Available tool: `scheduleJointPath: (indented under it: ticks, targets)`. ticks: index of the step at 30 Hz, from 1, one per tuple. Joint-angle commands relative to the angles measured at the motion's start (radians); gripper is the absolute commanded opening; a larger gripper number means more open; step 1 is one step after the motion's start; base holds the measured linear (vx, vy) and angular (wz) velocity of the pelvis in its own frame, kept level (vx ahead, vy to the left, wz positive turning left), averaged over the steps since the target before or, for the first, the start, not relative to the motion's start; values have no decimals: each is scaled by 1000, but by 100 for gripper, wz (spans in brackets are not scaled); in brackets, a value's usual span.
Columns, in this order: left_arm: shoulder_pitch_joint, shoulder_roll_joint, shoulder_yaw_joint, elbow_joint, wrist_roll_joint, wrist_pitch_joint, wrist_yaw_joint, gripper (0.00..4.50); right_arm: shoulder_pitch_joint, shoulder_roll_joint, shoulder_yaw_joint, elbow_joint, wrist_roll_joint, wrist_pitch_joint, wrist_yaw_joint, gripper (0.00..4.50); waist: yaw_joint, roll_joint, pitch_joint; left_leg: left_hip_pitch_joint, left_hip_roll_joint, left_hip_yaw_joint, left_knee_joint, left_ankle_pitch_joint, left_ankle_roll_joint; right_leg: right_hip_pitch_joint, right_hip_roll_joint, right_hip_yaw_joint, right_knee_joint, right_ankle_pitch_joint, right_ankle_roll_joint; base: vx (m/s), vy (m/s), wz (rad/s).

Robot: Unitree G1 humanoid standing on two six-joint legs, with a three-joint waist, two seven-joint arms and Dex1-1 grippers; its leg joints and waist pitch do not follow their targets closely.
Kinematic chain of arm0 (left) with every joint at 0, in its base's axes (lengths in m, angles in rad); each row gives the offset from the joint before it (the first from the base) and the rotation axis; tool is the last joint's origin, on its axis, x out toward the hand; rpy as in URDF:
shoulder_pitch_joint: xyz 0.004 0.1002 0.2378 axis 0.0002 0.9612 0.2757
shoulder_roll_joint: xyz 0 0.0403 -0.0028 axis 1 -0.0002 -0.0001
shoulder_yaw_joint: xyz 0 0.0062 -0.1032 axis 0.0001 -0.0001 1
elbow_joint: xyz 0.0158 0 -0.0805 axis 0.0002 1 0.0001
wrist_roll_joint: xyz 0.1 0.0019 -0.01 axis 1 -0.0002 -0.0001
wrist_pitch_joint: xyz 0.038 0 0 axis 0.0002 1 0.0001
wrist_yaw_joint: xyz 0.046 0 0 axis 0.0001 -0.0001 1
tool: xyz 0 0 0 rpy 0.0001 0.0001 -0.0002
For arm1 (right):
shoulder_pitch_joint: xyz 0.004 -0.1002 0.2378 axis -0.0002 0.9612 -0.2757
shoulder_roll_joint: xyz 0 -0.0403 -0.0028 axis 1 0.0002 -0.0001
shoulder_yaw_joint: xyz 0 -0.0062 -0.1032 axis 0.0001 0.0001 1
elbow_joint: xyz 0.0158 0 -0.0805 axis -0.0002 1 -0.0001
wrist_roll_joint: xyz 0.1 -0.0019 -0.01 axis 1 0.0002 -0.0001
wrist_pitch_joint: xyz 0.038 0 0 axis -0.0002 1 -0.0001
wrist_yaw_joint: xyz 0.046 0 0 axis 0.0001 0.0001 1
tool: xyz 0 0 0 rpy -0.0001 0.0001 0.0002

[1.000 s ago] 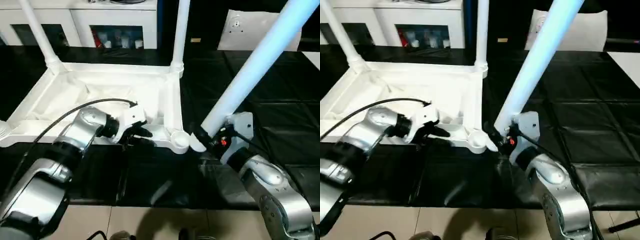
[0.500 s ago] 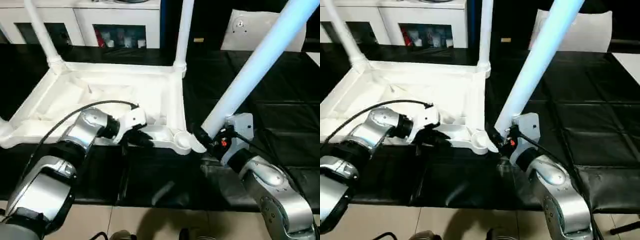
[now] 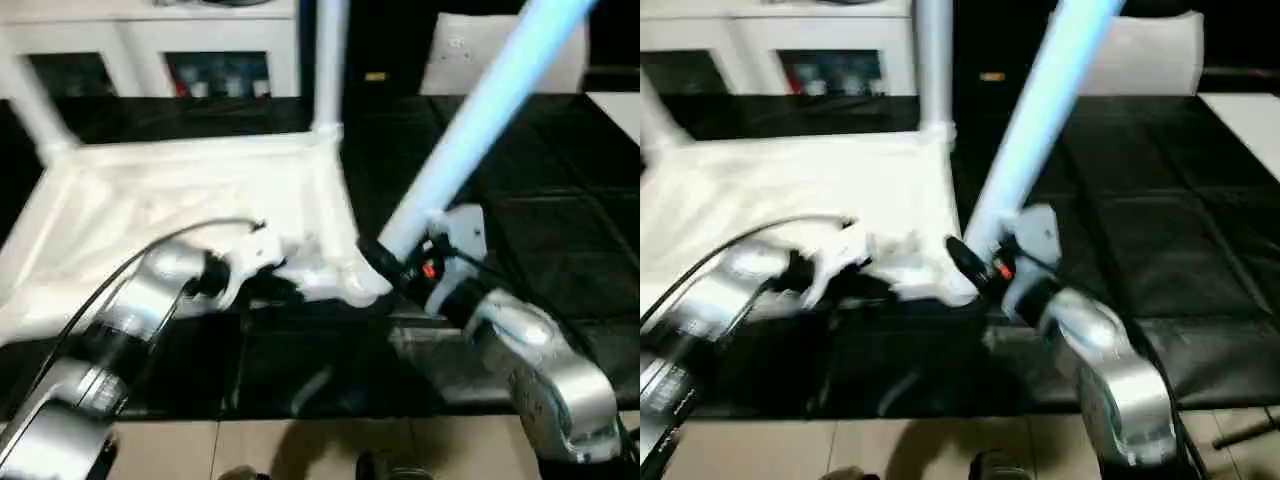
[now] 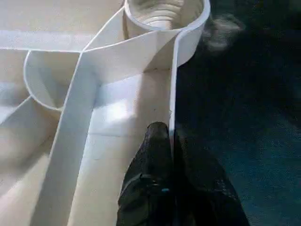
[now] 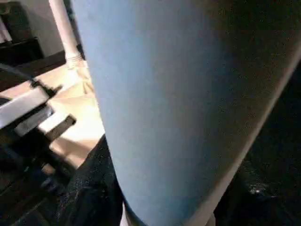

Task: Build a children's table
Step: Insert table leg to table base

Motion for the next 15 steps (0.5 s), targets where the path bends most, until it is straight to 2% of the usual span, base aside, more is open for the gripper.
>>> scheduleJointPath:
  ticks: [1,2,3,6,7,11,14,15]
  targets:
    - [44,31,-12,-43,20,34,7,0,-24,-26,29,38,-5,23,46,193,11,0,-55,-22,47,-1,-76,-68,39,69,-75,54,-72,-224,-233,0,0,0]
    - [58,38,-14,-68,20,40,7,0,-34,-38,39,54,-7,28,62,193,12,1,-55,-20,48,0,-75,-54,44,67,-74,54,-70,-187,-240,0,0,0]
    - [71,41,-15,-86,12,31,3,0,-46,-54,51,78,-12,26,87,193,12,-9,-57,-21,47,2,-74,-44,50,69,-73,54,-71,-169,-242,0,0,0]
    - [88,39,-11,-116,-7,43,4,0,-67,-77,68,115,-17,29,125,193,14,-6,-59,-22,46,2,-72,-18,61,72,-74,52,-65,-125,-258,0,0,0]
    - [91,39,-11,-124,-2,35,6,0,-74,-89,76,127,-16,29,145,193,16,-9,-59,-23,47,2,-72,-6,69,74,-75,51,-61,-108,-261,0,0,0]
    - [102,27,5,-152,-2,50,36,0,-97,-106,96,187,-20,14,189,193,15,-8,-58,-19,48,4,-72,-21,76,70,-76,50,-63,-119,-271,0,0,0]
    - [105,32,1,-159,-6,41,32,0,-103,-110,110,215,-28,-4,208,193,18,-12,-58,-19,49,5,-73,-28,71,71,-76,51,-66,-143,-262,0,0,0]
    - [105,32,1,-159,-6,41,32,0,-103,-110,110,215,-28,-4,208,193,18,-11,-58,-19,49,5,-73,-27,71,71,-76,51,-65,-143,-261,0,0,0]
